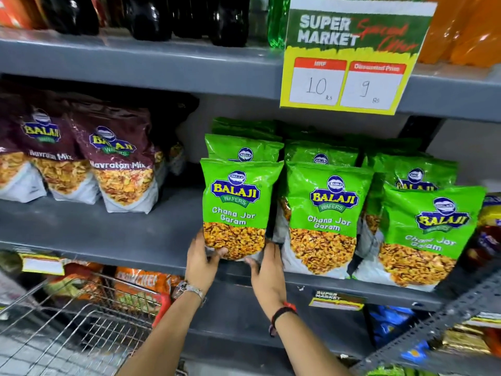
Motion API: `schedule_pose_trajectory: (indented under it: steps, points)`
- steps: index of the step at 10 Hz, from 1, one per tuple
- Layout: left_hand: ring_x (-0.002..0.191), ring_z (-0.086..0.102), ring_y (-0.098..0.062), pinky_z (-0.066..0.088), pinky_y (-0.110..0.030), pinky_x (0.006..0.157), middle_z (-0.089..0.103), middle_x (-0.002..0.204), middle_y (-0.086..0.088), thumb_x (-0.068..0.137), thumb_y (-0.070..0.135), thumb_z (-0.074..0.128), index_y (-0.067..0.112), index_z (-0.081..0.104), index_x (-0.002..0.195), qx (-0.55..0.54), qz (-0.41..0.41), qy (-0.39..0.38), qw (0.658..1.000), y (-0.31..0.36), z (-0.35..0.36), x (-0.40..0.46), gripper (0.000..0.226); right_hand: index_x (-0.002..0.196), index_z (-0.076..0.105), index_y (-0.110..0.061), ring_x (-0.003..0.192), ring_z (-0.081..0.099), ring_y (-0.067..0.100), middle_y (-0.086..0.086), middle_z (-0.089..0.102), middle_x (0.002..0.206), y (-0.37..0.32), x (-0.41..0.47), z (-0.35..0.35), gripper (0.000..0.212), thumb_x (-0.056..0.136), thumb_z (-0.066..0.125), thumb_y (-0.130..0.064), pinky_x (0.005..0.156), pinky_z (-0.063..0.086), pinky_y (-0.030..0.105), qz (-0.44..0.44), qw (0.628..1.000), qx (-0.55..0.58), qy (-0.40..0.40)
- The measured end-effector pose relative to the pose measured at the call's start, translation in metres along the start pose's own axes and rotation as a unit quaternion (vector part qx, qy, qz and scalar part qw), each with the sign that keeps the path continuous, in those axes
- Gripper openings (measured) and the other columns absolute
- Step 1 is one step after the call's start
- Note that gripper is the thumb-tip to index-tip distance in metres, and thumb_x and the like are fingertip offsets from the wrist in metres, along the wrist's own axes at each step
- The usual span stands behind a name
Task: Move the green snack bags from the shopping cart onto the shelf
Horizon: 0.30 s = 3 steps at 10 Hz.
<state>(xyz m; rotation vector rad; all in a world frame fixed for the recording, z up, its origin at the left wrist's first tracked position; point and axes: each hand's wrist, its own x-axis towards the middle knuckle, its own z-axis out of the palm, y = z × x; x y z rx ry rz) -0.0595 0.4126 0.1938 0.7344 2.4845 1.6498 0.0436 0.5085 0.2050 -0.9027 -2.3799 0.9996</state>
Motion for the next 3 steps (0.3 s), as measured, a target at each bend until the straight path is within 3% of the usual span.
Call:
schedule_pose_trajectory:
  steps: [2, 3]
  points:
    - [0.113, 0.048, -0.039, 0.041, -0.047, 0.093, 0.053, 0.119, -0.027, 0.073, 0.01, 0.068, -0.002, 0.036, 0.125, -0.013, 0.015, 0.013, 1.0, 0.004, 0.001, -0.002, 0.062, 0.127, 0.035, -0.005, 0.122, 0.045, 0.032, 0.015, 0.043, 0.13, -0.01, -0.006, 0.002, 0.044, 0.088, 0.055, -0.014, 0.093, 0.044, 0.039, 0.022, 0.999, 0.027, 0.022]
    - [0.13, 0.032, -0.043, 0.03, -0.057, 0.106, 0.035, 0.139, -0.029, 0.08, 0.037, 0.056, -0.001, 0.023, 0.133, 0.046, 0.029, 0.089, 0.995, 0.01, -0.001, -0.011, 0.074, 0.139, 0.022, -0.013, 0.129, 0.042, 0.029, 0.01, 0.029, 0.148, -0.016, -0.018, -0.008, 0.059, 0.09, 0.052, -0.02, 0.095, 0.047, 0.041, 0.013, 0.997, 0.06, 0.046]
